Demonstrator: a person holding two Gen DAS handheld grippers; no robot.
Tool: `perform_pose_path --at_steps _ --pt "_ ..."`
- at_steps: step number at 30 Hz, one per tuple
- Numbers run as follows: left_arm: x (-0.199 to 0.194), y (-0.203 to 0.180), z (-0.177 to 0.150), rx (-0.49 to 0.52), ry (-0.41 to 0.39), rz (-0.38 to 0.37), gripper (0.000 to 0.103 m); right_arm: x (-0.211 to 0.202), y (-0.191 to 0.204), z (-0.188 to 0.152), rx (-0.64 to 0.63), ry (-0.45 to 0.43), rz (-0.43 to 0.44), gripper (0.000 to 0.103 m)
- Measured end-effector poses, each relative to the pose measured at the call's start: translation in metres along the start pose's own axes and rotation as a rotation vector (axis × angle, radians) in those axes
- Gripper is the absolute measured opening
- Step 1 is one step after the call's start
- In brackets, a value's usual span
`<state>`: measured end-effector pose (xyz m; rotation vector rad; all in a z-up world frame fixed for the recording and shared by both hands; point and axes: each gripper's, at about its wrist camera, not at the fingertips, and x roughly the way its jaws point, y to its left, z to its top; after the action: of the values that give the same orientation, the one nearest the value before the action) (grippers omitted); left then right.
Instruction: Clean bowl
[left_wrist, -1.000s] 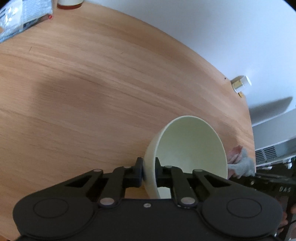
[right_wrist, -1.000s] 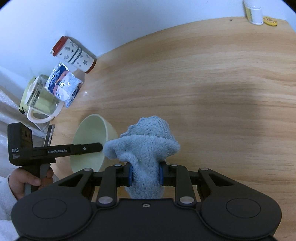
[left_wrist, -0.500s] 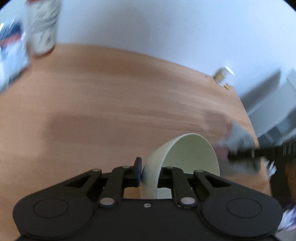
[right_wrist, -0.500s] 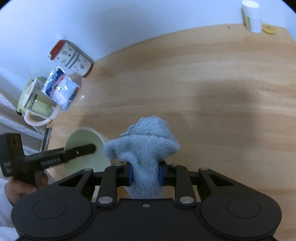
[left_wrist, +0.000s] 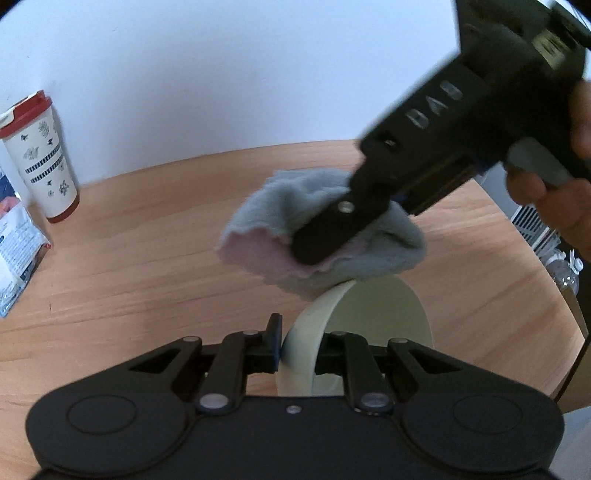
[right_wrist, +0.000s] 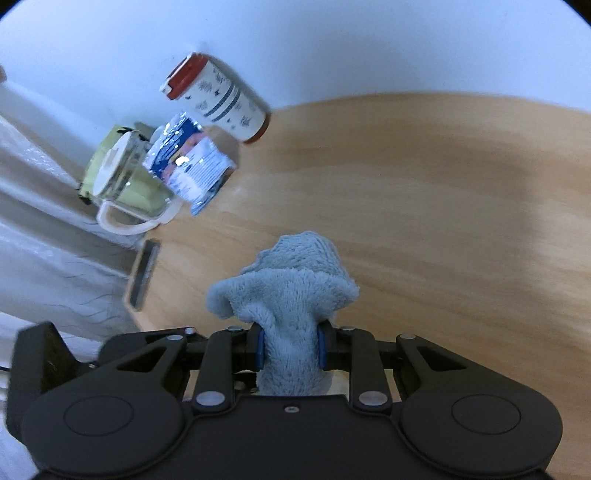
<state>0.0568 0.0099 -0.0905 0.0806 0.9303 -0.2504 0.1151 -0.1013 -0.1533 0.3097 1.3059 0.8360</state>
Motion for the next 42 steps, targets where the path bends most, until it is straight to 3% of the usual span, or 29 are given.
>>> perform_pose_path --at_steps 3,9,19,23,28,35,42 --pt "-0.003 -0.004 0.000 0.017 -0.008 0.006 0.013 0.005 0.004 0.004 0.004 0.027 0.028 0.028" --pt "0.000 -0.003 -0.001 -0.008 0.006 0.009 0.015 0.018 0.011 0.004 -0.024 0.076 -0.012 0.028" --pt "-0.004 0.002 -0.004 -0.056 0.008 -0.024 0.016 0.019 -0.049 -0.017 0.140 0.108 -0.135 0.028" --pt "-0.007 0.000 -0.003 -0.040 0.000 -0.046 0.016 0.015 -0.062 -0.025 0.205 0.115 -0.096 0.028" --pt "-0.006 -0.005 0.002 0.009 -0.007 -0.071 0.016 0.012 -0.045 -0.011 0.167 0.096 -0.060 0.028" --pt "-0.008 0.003 0.000 -0.033 -0.007 -0.061 0.016 0.007 -0.027 -0.003 0.142 0.074 -0.019 0.028" --pt "-0.007 0.015 -0.005 -0.073 0.002 -0.057 0.016 0.009 -0.058 -0.023 0.246 0.097 -0.084 0.027"
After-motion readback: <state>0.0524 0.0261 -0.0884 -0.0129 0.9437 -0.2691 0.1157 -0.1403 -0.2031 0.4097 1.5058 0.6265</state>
